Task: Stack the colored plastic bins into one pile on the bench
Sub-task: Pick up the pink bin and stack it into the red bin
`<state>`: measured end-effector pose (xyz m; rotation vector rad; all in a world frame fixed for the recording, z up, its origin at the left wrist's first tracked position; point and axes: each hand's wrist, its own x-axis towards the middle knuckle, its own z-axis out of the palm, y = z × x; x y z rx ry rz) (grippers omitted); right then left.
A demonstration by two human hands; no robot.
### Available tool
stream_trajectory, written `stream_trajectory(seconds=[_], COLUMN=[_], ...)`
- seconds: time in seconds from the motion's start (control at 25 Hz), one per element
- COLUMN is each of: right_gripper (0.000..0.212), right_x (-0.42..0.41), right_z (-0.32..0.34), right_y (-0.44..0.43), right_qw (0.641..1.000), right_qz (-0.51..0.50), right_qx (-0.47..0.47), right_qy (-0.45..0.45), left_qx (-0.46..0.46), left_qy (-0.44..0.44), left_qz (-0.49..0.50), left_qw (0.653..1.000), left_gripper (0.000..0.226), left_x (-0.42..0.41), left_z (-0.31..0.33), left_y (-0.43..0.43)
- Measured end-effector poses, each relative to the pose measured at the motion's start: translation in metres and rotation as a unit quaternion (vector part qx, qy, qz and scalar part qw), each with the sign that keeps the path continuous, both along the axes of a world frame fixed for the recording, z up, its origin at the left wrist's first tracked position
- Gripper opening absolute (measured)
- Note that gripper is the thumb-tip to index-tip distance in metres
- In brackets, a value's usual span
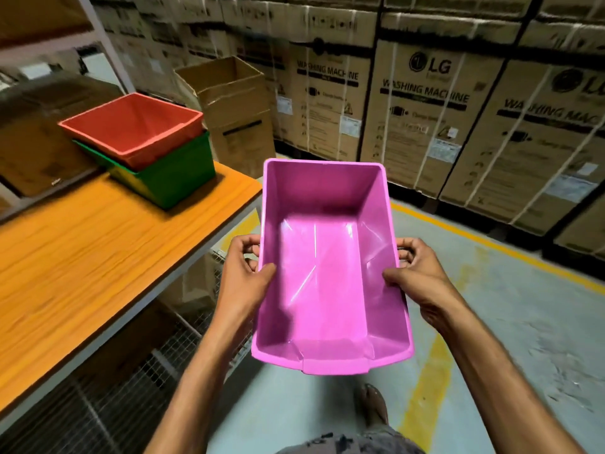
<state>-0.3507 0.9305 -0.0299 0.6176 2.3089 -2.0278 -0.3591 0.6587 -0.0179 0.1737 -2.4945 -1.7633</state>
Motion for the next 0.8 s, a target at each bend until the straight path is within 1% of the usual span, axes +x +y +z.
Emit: stream_trajectory(seconds=[0.08,0.16,0.36,0.52,0.8], right_gripper=[0.05,0.049,0.049,0.052,0.05], right_x=[-0.038,-0.077,-0.154,-0.201,-0.278], right_z=[0.007,0.016,0.048,0.085,0.155], right_y=[0.009,0.021,0.025,0.006,-0.073], right_qw=[0.999,0.996,0.979,0.962,0.922], right_qz=[0.039,0.088,0.196,0.242,0.31], right_qx=[-0.005,-0.012,-0.009,-0.024,-0.054], right_qy=[0.01,0.016,0.062,0.127,0.227], left_qx=[-0.006,0.009,0.036,0.012,0.009], left_qy=[0.003,0.017,0.059,0.107,0.206], left_qz=[0.04,0.085,0.193,0.243,0.314], left_qw=[0.999,0.996,0.979,0.964,0.927], left_gripper=[0.043,0.043,0.042,0.045,0.047], left_x=[-0.018,-0.035,-0.061,-0.078,-0.122], left_z=[0.002,0.004,0.024,0.059,0.121], left_y=[0.01,0.019,0.032,0.029,-0.032])
